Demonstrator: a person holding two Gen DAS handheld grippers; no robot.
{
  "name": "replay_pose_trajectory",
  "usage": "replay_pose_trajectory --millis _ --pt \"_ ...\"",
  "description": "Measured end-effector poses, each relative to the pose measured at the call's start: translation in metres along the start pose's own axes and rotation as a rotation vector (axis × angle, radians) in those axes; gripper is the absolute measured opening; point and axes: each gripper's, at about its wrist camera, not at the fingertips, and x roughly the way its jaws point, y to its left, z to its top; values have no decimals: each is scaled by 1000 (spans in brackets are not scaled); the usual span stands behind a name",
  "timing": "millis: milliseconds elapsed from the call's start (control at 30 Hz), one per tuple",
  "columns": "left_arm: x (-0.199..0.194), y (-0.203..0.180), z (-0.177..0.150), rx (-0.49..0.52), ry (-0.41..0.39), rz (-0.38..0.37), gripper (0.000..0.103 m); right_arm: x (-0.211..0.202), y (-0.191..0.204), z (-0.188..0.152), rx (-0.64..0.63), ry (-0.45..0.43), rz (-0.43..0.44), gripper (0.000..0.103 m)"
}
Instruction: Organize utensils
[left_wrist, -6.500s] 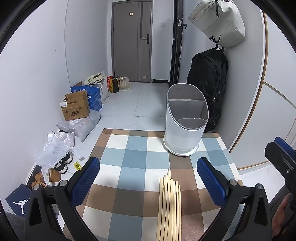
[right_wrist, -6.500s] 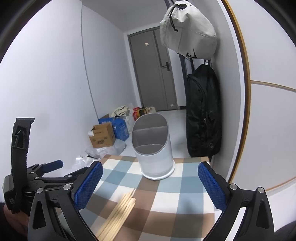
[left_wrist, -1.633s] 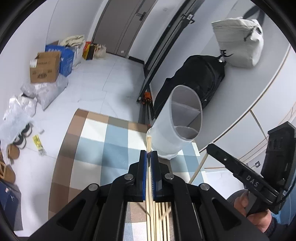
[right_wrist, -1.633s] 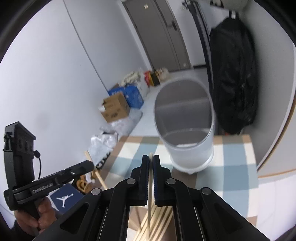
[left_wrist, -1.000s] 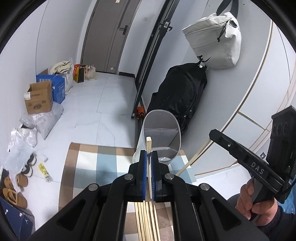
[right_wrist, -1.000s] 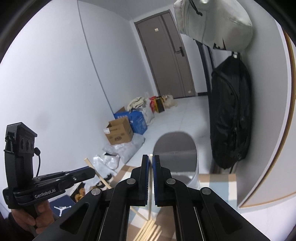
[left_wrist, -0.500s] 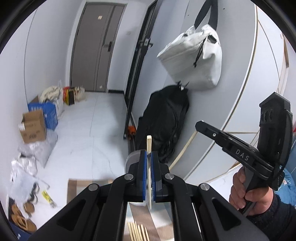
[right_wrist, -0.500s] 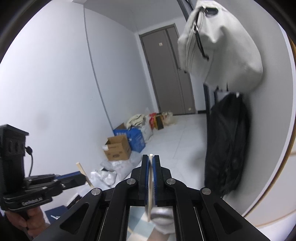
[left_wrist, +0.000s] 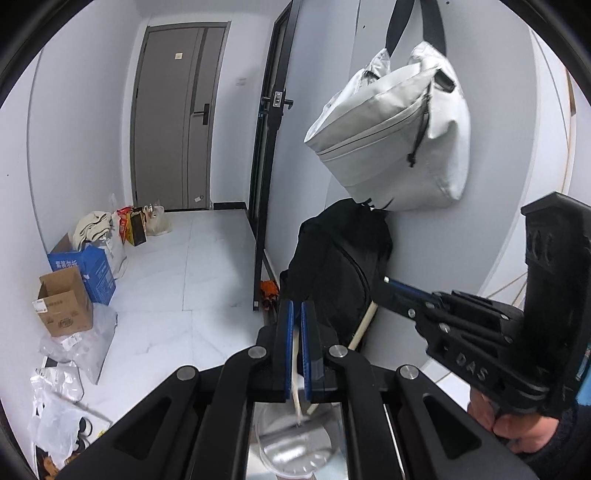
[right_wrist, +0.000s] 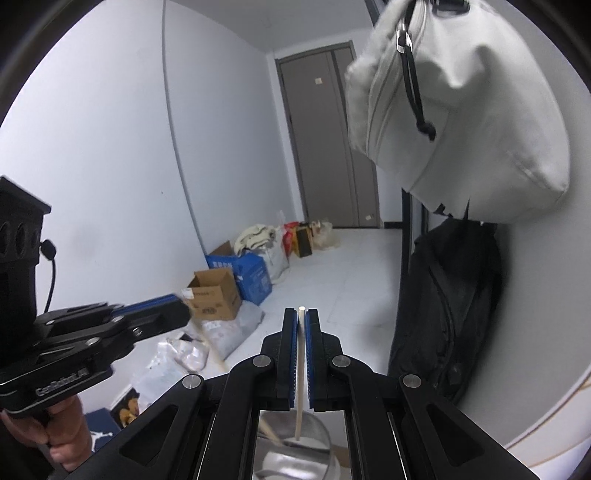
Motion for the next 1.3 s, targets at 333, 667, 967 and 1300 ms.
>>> replay_pose_trajectory --millis 333,667,967,1300 --pt "31 36 -21 -89 51 -67 0 44 -19 -33 41 91 34 3" --pt "-7 55 -19 -104 50 3 0 46 -13 -41 16 104 10 3" --pt "-29 101 -57 -366 65 61 68 46 -16 -43 27 96 1 3" --pt "36 112 -128 -590 216 57 70 45 -13 -44 22 94 -6 3"
